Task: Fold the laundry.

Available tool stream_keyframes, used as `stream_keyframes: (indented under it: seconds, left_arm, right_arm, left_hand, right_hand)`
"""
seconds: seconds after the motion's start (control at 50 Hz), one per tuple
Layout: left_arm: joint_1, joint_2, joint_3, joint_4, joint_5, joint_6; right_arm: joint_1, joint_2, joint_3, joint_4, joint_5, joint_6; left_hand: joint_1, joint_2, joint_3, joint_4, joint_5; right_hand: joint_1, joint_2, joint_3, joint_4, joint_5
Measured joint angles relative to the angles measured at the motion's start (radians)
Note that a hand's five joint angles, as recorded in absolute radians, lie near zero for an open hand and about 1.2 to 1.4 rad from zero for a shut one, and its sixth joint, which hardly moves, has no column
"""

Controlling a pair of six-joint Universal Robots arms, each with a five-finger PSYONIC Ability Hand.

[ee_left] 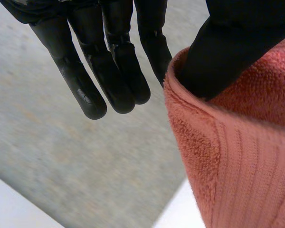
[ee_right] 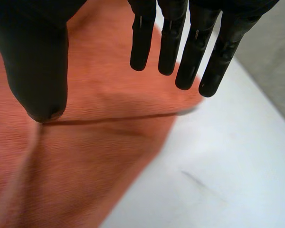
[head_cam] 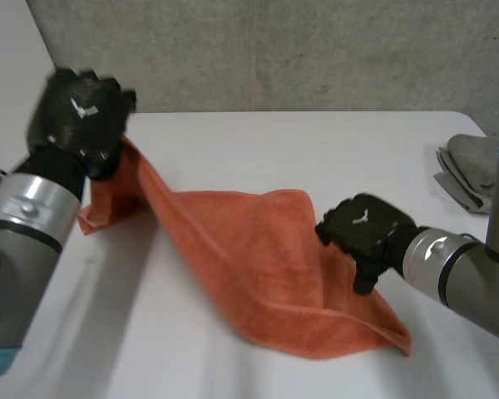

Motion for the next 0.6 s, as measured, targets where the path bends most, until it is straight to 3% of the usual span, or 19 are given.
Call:
stream_keyframes:
  seconds: [0.24,0.46,0.6]
  left_arm:
    - [0.011,-0.044,-0.023,0.003,-0.002,-0.001]
    - [0.066,-0.05,-0.019,0.005,-0.002,-0.001]
    - [0.091,-0.054,-0.018,0.005,-0.003,-0.002]
  right_arm:
    - [-0.111,-0.028,0.05,-0.02,-0.004,0.151]
    - [-0.212,-0.054,0.297,-0.033,-0.138,0.259]
    - [-0.233,-0.053,0.387,-0.122,-0.15,0.261]
  left_hand:
    - [0.0,0.0,0.0,0.0,0.0]
    - [0.0,0.0,0.0,0.0,0.0]
    - [0.0,0.0,0.0,0.0,0.0]
  right_hand:
    - [-0.003,-0.008,-0.009,-0.011,-0.012]
    - [-0.003,-0.008,-0.009,-0.011,-0.012]
    - [-0.003,-0.008,-0.007,-0.01,-0.01]
